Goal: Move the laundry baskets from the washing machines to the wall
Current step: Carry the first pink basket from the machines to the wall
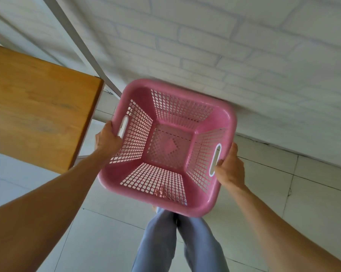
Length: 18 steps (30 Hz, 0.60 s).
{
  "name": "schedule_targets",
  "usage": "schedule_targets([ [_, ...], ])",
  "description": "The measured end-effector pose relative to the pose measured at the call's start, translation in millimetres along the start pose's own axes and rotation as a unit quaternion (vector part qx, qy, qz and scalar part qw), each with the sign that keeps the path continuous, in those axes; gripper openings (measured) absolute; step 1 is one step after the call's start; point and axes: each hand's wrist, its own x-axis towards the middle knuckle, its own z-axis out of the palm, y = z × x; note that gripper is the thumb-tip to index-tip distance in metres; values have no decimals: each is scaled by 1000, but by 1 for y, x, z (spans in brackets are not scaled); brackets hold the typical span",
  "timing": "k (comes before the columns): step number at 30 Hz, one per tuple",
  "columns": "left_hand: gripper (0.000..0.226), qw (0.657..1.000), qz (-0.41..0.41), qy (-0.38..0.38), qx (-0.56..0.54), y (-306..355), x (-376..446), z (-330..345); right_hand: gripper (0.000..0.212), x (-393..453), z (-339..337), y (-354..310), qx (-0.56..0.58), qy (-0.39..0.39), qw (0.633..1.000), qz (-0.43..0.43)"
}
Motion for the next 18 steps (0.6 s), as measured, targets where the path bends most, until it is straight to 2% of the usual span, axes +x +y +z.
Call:
schedule_targets([
  [3,39,1000,-6,-6,-19,13,-16,-13,37,-19,-21,-4,-13,-25,1000,-1],
  [5,40,999,30,-15,-24,27,-40,-23,30,-40,-36,-9,-16,-34,999,-3],
  [12,28,985,129,-108,-26,88,-158,-46,19,-124,-82,-33,43,-18,999,4],
  [18,16,942,265,-199,47,147,-228,-76,24,-178,-134,-36,99,22,995,10],
])
